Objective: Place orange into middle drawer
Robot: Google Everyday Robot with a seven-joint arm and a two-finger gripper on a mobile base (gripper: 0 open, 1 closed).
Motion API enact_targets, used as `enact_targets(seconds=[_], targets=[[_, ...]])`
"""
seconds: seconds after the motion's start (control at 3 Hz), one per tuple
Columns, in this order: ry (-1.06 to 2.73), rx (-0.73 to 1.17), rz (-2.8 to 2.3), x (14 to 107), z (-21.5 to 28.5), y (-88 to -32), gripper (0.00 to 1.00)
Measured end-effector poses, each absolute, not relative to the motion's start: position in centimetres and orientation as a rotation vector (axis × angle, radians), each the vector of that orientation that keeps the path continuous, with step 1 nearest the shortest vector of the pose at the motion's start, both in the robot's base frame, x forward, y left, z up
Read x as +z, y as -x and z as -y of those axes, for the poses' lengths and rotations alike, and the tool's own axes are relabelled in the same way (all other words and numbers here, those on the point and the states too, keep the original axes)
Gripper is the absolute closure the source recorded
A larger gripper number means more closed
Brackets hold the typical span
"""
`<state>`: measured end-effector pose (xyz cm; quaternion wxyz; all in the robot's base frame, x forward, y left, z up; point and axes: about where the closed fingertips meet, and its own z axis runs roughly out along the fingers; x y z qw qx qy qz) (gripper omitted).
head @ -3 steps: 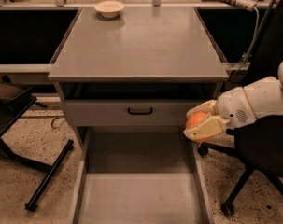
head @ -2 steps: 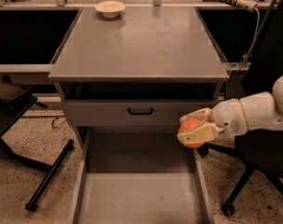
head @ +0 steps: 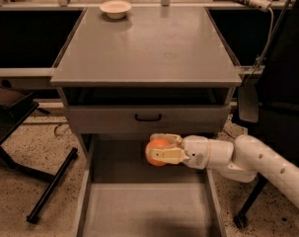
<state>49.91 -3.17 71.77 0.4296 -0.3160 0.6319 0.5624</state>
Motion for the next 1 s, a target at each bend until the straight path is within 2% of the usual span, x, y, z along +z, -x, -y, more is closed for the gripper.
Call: enact_targets(seconds=[0.33,1.0], targets=[[0.719,1.346,-1.596,68.1,0.6,-50.1,1.00],[0.812,0.890,-1.902,64.5,3.5,-49.8,1.00]])
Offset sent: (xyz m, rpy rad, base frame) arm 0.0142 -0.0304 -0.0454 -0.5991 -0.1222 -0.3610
